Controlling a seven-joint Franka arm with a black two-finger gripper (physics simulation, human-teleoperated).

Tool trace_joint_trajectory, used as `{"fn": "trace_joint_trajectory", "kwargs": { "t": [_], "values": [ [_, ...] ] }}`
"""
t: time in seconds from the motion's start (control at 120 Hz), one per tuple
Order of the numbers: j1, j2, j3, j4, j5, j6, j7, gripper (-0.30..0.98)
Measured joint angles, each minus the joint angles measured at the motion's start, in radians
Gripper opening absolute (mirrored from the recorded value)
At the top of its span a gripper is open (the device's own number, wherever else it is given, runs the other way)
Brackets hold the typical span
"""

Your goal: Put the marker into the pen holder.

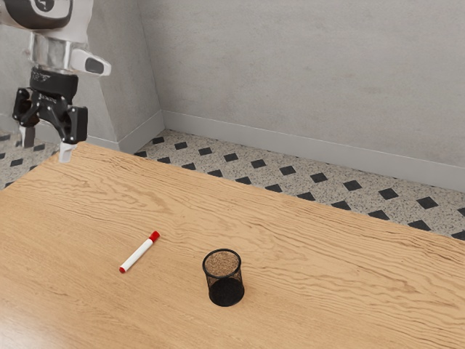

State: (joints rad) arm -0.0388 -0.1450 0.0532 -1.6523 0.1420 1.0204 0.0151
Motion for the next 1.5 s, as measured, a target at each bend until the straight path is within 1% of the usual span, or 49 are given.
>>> {"fn": "trace_joint_trajectory", "kwargs": {
  "t": [0.067, 0.15, 0.275, 0.35, 0.383, 0.433, 0.475, 0.525, 0.6, 0.733, 0.858, 0.975, 1.167, 1.267, 1.417, 1.5],
  "values": [
    [0.000, -0.001, -0.002, -0.011, 0.010, 0.118, 0.003, 0.69],
    [-0.005, -0.002, 0.000, -0.012, 0.015, 0.221, 0.006, 0.69],
    [0.012, -0.002, 0.018, -0.012, -0.008, 0.312, 0.010, 0.69],
    [-0.029, -0.012, 0.022, -0.032, -0.003, 0.348, 0.011, 0.69],
    [-0.048, -0.034, 0.038, -0.106, -0.001, 0.375, 0.012, 0.68],
    [-0.056, -0.086, 0.108, -0.346, -0.005, 0.474, 0.013, 0.68],
    [-0.053, -0.066, 0.146, -0.502, -0.013, 0.581, 0.014, 0.69],
    [-0.055, 0.013, 0.167, -0.591, -0.026, 0.703, 0.015, 0.69],
    [-0.056, 0.093, 0.180, -0.650, -0.044, 0.859, 0.016, 0.69],
    [-0.047, 0.162, 0.182, -0.658, -0.075, 1.038, 0.017, 0.69],
    [-0.051, 0.291, 0.176, -0.574, -0.130, 1.160, 0.018, 0.69],
    [-0.062, 0.390, 0.174, -0.501, -0.156, 1.238, 0.033, 0.69],
    [-0.064, 0.432, 0.170, -0.491, -0.178, 1.308, 0.060, 0.68],
    [-0.064, 0.436, 0.171, -0.495, -0.193, 1.326, 0.071, 0.61],
    [-0.063, 0.437, 0.171, -0.500, -0.209, 1.341, 0.085, 0.44],
    [-0.061, 0.435, 0.171, -0.504, -0.213, 1.345, 0.091, 0.37]
  ]
}}
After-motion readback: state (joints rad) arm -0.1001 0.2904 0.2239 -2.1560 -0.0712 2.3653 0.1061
